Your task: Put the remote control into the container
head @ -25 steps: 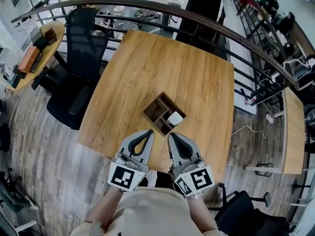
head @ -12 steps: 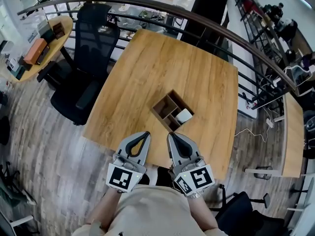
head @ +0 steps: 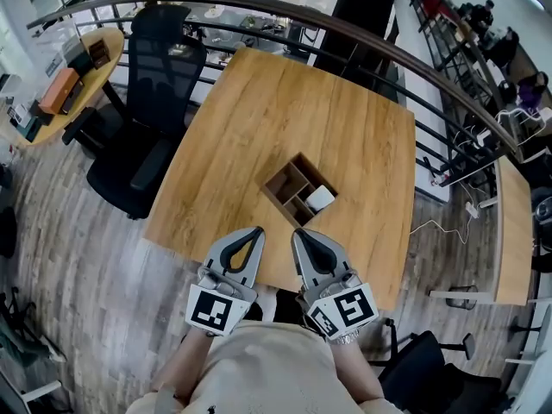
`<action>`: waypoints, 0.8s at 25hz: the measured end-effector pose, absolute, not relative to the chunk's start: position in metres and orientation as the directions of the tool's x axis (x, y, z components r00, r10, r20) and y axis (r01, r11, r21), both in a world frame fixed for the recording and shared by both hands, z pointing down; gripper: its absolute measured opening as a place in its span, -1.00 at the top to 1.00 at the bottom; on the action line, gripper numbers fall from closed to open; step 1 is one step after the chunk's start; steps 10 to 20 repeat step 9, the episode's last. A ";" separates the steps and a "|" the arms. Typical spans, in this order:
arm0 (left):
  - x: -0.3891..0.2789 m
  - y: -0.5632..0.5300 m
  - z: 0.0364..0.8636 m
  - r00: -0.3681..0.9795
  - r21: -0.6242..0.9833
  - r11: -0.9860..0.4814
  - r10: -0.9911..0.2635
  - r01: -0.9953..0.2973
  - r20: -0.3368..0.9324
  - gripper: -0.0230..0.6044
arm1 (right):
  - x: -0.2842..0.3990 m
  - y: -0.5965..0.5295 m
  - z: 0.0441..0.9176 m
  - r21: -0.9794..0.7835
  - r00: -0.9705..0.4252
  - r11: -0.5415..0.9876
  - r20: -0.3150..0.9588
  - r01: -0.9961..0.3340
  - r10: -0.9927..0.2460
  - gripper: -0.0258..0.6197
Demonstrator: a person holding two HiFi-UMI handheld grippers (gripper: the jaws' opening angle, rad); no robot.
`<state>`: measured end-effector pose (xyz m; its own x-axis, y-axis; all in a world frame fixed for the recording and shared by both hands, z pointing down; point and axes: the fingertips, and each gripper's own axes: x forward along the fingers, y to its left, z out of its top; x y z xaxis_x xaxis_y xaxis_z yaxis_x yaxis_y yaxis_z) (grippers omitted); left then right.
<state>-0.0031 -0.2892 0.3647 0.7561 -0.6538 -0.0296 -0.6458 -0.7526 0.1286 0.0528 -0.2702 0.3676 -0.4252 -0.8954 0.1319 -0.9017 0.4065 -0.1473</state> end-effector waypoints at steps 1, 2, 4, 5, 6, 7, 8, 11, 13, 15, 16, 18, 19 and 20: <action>-0.001 -0.288 0.365 0.758 0.130 -0.754 -0.652 -0.644 -0.030 0.89 | 0.055 -0.269 0.368 -0.146 -0.423 0.405 0.132 -0.903 -0.896 0.87; 0.000 -0.288 0.365 0.760 0.132 -0.755 -0.650 -0.642 -0.027 0.89 | 0.057 -0.268 0.368 -0.144 -0.421 0.403 0.132 -0.904 -0.897 0.87; 0.003 -0.287 0.368 0.763 0.138 -0.758 -0.646 -0.638 -0.020 0.89 | 0.061 -0.268 0.369 -0.139 -0.415 0.398 0.134 -0.907 -0.900 0.87; 0.005 -0.287 0.369 0.766 0.137 -0.760 -0.643 -0.635 -0.018 0.89 | 0.063 -0.268 0.370 -0.137 -0.413 0.395 0.136 -0.908 -0.901 0.87; 0.007 -0.287 0.370 0.769 0.135 -0.764 -0.639 -0.631 -0.016 0.89 | 0.065 -0.268 0.371 -0.136 -0.410 0.393 0.139 -0.909 -0.901 0.87; 0.010 -0.287 0.371 0.773 0.133 -0.768 -0.634 -0.627 -0.014 0.89 | 0.066 -0.267 0.372 -0.136 -0.408 0.391 0.141 -0.910 -0.902 0.87; 0.013 -0.286 0.372 0.778 0.130 -0.773 -0.628 -0.622 -0.013 0.89 | 0.068 -0.267 0.373 -0.135 -0.406 0.388 0.143 -0.912 -0.903 0.87; 0.016 -0.286 0.373 0.783 0.126 -0.777 -0.622 -0.616 -0.012 0.89 | 0.070 -0.266 0.374 -0.135 -0.403 0.386 0.145 -0.913 -0.903 0.87; 0.016 -0.286 0.373 0.783 0.126 -0.777 -0.622 -0.616 -0.012 0.89 | 0.070 -0.266 0.374 -0.135 -0.403 0.386 0.145 -0.913 -0.903 0.87; 0.016 -0.286 0.373 0.783 0.126 -0.777 -0.622 -0.616 -0.012 0.89 | 0.070 -0.266 0.374 -0.135 -0.403 0.386 0.145 -0.913 -0.903 0.87; 0.016 -0.286 0.373 0.783 0.126 -0.777 -0.622 -0.616 -0.012 0.89 | 0.070 -0.266 0.374 -0.135 -0.403 0.386 0.145 -0.913 -0.903 0.87; 0.016 -0.286 0.373 0.783 0.126 -0.777 -0.622 -0.616 -0.012 0.89 | 0.070 -0.266 0.374 -0.135 -0.403 0.386 0.145 -0.913 -0.903 0.87; 0.016 -0.286 0.373 0.783 0.126 -0.777 -0.622 -0.616 -0.012 0.89 | 0.070 -0.266 0.374 -0.135 -0.403 0.386 0.145 -0.913 -0.903 0.87; 0.016 -0.286 0.373 0.783 0.126 -0.777 -0.622 -0.616 -0.012 0.89 | 0.070 -0.266 0.374 -0.135 -0.403 0.386 0.145 -0.913 -0.903 0.87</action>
